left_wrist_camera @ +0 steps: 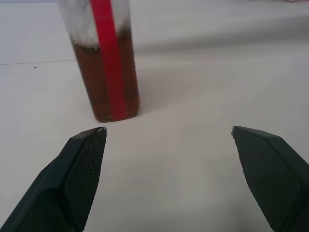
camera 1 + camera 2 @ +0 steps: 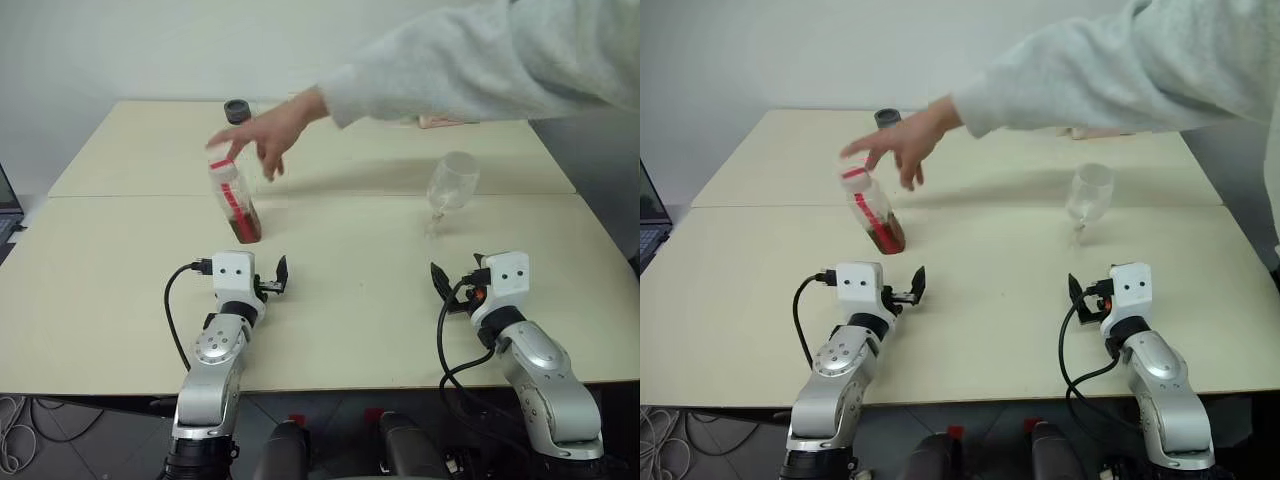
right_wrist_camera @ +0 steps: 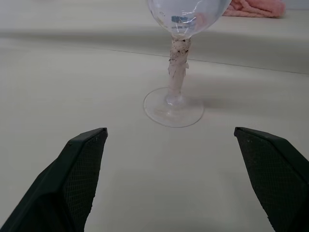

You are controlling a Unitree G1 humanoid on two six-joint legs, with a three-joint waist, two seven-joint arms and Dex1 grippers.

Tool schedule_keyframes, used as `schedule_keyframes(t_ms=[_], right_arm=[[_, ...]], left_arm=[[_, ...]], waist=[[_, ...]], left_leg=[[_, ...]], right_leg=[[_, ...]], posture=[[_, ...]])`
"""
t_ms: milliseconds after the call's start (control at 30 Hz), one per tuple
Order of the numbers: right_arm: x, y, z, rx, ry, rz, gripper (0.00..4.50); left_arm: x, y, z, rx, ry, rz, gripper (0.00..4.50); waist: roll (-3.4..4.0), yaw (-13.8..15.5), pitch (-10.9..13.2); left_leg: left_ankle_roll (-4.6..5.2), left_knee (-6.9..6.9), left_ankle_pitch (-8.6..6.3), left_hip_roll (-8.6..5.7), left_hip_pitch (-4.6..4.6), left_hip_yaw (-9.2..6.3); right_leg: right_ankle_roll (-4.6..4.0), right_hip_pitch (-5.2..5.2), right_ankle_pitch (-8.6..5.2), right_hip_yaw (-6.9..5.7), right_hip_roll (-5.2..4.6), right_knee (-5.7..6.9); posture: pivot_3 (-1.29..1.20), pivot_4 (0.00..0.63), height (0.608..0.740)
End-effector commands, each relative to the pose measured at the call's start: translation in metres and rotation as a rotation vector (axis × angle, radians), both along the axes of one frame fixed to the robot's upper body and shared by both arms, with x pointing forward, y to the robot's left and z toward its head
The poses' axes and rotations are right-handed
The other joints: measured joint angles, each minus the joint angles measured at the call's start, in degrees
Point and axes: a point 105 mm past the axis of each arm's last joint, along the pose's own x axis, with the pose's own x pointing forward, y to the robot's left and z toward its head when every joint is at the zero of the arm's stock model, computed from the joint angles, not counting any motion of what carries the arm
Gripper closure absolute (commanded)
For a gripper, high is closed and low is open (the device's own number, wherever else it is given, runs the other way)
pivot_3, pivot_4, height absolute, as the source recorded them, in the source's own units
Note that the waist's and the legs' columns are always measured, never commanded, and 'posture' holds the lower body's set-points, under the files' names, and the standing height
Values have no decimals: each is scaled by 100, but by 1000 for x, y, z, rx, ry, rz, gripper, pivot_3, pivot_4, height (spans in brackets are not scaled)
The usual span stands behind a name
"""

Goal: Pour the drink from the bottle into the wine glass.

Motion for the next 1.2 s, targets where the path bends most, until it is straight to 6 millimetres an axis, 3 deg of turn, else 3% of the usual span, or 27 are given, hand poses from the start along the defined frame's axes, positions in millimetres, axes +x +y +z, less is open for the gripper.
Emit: schedule_keyframes(t_ms=[33,667,967,1200], right_arm=[[-1,0,19,4,-76,4,0],[-4,3,18,6,-66,11,0],[-5,17,17,27,-59,42,0],[-6,19,12,35,-34,103,0]], left_arm=[[-1,6,19,39,-78,36,26],[-7,8,14,6,-69,45,26],[-19,27,13,19,-63,103,26],[-24,22,12,-52,-52,75,26]], waist=[[0,0,0],[0,0,0],[0,-3,0],[0,1,0]], left_leg=[[0,0,0,0,0,0],[0,0,0,1,0,0],[0,0,0,4,0,0],[-1,0,0,3,-1,0]], right_leg=[[0,0,0,0,0,0],[0,0,0,0,0,0],[0,0,0,0,2,-1],[0,0,0,0,1,-2]], posture=[[0,150,740],[0,150,740],[0,150,740],[0,150,740]])
